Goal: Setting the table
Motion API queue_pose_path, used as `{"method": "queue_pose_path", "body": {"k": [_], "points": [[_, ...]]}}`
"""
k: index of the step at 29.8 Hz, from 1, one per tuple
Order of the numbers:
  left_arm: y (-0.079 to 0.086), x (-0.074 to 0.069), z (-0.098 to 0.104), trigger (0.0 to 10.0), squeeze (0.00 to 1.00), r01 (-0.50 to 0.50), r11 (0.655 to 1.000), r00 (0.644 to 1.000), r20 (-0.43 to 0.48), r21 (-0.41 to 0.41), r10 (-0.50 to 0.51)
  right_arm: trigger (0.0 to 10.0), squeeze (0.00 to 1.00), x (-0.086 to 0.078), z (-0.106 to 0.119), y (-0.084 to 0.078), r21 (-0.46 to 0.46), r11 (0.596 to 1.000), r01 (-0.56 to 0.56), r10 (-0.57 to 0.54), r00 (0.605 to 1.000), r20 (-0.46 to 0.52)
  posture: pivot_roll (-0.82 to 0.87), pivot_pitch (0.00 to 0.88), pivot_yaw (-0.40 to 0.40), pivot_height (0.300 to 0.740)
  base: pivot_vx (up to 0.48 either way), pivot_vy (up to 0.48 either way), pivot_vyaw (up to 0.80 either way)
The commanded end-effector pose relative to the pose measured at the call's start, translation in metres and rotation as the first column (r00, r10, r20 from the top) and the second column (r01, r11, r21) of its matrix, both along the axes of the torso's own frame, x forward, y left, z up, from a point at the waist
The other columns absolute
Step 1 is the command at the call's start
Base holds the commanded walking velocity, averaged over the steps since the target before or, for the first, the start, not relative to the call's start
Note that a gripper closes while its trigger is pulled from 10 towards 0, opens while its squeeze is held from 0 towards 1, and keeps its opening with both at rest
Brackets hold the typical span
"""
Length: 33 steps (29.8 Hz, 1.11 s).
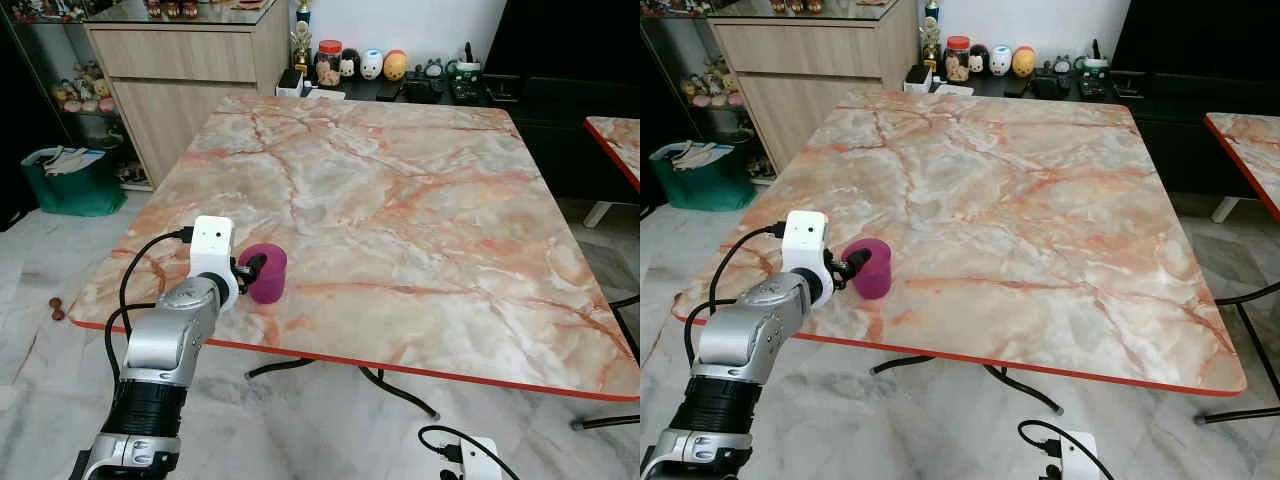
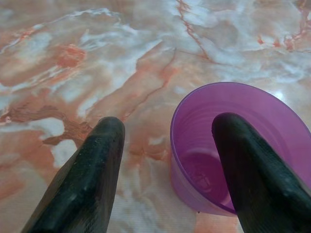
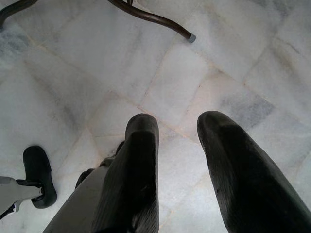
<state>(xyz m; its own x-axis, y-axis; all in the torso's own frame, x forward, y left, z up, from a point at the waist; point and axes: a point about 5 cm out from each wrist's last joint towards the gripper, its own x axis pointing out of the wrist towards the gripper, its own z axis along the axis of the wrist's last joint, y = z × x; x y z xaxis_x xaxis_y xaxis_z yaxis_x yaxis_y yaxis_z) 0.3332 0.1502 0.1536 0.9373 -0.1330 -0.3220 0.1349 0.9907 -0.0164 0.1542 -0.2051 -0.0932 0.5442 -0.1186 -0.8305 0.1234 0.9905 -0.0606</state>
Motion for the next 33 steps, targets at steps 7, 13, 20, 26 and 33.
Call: {"method": "queue_pose_path", "body": {"k": [7,13,20,26,33], "points": [[-0.006,0.001,0.002,0.0,0.00,0.043,0.999,0.999,-0.006,0.031,-0.043,10.0,0.00,-0.001,-0.001,-0.001,-0.004,1.000,-0.010,0.010,1.000,-0.012,0.08,0.000,-0.023,0.740,0.000,0.000,0.00],[-0.010,-0.001,0.000,0.0,0.00,0.081,0.995,0.997,-0.014,0.049,-0.081,10.0,0.00,-0.002,-0.001,-0.001,-0.003,1.000,-0.013,0.013,1.000,-0.014,0.07,0.000,-0.021,0.740,0.000,0.000,0.00],[-0.011,-0.002,0.000,0.0,0.00,0.084,0.995,0.996,-0.014,0.051,-0.083,10.0,0.00,-0.002,-0.001,-0.001,-0.004,1.000,-0.012,0.012,1.000,-0.013,0.07,0.000,-0.021,0.740,0.000,0.000,0.00],[-0.011,-0.002,-0.001,0.0,0.00,0.089,0.993,0.996,-0.011,0.073,-0.088,10.0,0.00,-0.002,-0.001,-0.001,-0.004,1.000,-0.014,0.014,1.000,-0.013,0.07,0.000,-0.021,0.740,0.000,0.000,0.00],[-0.015,-0.005,-0.003,0.0,0.00,0.101,0.992,0.995,0.012,0.069,-0.102,10.0,0.00,-0.002,-0.001,-0.001,-0.006,1.000,-0.012,0.012,1.000,-0.013,0.07,0.000,-0.019,0.740,0.000,0.000,0.00]]}}
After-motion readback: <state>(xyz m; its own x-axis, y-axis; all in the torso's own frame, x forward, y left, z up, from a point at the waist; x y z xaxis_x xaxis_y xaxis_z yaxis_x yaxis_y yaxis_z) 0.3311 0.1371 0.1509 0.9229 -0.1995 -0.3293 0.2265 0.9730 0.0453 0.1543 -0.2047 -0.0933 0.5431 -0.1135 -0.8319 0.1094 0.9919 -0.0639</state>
